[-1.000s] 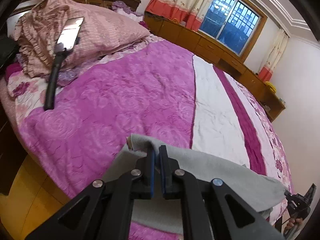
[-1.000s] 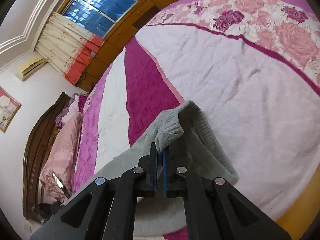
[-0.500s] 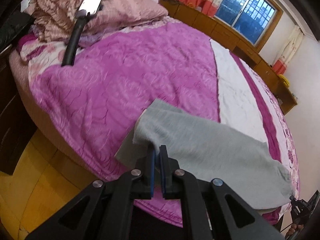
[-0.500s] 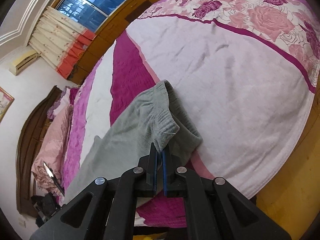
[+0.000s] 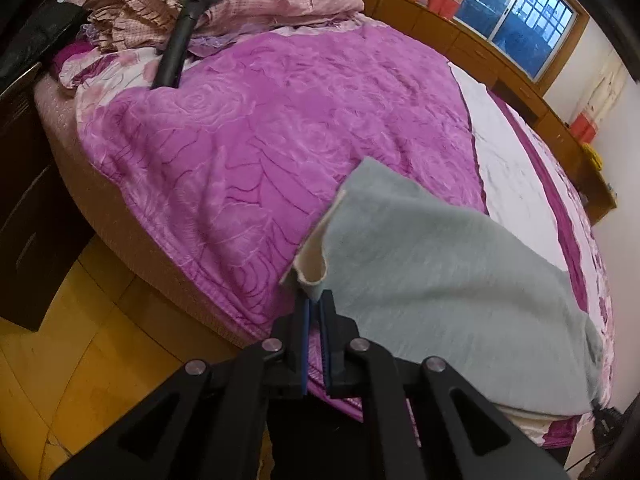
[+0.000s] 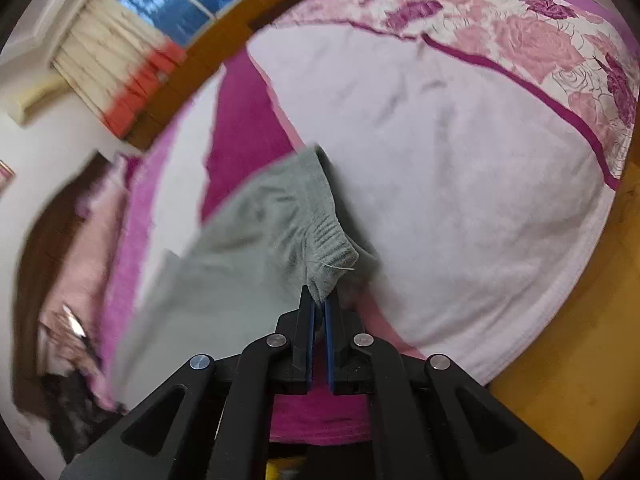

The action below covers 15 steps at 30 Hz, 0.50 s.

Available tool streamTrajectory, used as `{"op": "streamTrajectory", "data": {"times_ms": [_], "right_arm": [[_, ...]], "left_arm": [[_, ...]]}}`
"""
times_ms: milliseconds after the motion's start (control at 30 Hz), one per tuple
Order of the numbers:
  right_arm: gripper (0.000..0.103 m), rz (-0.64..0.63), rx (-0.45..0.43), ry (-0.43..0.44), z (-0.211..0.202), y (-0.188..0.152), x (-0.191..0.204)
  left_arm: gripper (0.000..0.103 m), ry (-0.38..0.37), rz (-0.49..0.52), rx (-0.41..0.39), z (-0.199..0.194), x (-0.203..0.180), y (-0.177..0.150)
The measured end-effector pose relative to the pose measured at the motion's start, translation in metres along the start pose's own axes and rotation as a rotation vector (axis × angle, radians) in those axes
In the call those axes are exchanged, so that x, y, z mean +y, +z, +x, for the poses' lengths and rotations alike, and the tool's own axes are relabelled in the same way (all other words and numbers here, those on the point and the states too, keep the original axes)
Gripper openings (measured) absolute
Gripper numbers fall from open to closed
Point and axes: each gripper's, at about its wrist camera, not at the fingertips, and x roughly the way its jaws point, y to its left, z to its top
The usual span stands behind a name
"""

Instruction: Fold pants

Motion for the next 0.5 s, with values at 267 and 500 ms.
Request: {"op": "streamTrajectory", "data": {"times_ms": [267,500], "right_arm": [[0.007,-0.114,-0.013,-0.212,-0.017,0.018,0.021],[0.019,-0.257,-0.102,-0.226,-0.047,0.028,0.063]], "left_arm": [[0.011,-0.011,0.062,-0.082,-0.035,-0.014,0.025],[0.021,-0.057,0.122,-0.113,-0.028,-0.034,0.065]]}}
